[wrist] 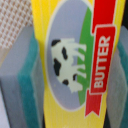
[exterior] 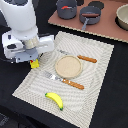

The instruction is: Interact with the objects in diverse but meaningful ways.

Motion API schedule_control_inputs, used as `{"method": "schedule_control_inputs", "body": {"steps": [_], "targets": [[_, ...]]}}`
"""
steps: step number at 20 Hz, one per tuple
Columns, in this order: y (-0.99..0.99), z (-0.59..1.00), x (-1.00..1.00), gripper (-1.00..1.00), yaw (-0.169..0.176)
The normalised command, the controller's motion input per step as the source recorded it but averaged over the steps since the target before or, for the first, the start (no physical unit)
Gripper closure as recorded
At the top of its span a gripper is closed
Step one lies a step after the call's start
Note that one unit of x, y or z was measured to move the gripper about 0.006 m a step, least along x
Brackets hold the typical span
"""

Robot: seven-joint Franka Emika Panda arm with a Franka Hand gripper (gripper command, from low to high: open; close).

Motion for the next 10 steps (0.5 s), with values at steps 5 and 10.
{"method": "schedule_control_inputs", "body": {"steps": [5, 10], "targets": [[0.74, 1.00, 0.71, 1.00, -0.028], [0.73, 0.88, 0.76, 1.00, -0.023]]}}
